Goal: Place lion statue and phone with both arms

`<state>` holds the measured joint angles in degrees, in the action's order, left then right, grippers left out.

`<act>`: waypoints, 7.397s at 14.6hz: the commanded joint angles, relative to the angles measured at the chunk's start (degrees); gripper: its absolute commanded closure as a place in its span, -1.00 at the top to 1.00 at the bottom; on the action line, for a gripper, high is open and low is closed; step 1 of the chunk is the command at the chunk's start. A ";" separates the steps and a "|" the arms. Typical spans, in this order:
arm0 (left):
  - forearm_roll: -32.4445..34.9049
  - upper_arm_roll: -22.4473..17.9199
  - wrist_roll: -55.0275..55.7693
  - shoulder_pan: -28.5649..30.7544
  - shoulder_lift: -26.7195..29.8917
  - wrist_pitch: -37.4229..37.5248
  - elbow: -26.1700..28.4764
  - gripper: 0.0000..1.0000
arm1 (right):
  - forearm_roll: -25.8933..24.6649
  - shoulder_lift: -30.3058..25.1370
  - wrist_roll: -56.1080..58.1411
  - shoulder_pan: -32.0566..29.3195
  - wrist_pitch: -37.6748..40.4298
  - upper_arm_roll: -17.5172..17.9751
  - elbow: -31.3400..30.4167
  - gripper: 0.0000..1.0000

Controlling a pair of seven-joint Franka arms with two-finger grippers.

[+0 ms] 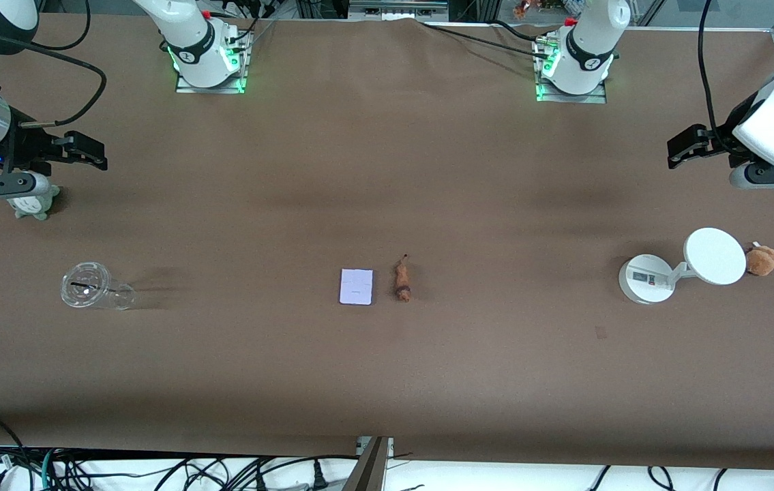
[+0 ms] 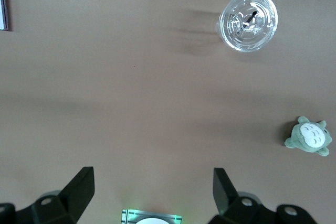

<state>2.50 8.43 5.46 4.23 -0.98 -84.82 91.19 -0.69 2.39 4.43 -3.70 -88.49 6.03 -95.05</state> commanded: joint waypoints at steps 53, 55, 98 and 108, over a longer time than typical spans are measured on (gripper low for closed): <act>-6.89 -14.14 54.57 -45.89 -55.44 -41.74 -27.30 1.00 | 1.04 0.42 -0.38 -0.43 0.33 0.57 1.27 1.00; -6.89 -14.14 53.78 -45.81 -55.80 -43.40 -27.21 0.76 | 1.04 0.42 -0.38 -0.43 0.33 0.57 1.27 1.00; -4.08 -14.67 -0.01 -14.52 -28.12 -68.55 23.59 1.00 | -1.86 41.81 -43.27 31.30 -41.83 0.83 15.60 1.00; -3.90 -12.91 -1.06 -14.69 -3.45 -37.74 23.68 1.00 | -4.85 50.60 -45.12 33.41 -53.89 0.48 17.52 1.00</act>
<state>-2.30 -4.80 6.22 -11.20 -12.09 -129.07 112.80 -4.72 50.73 -39.47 28.49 -141.51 7.20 -80.61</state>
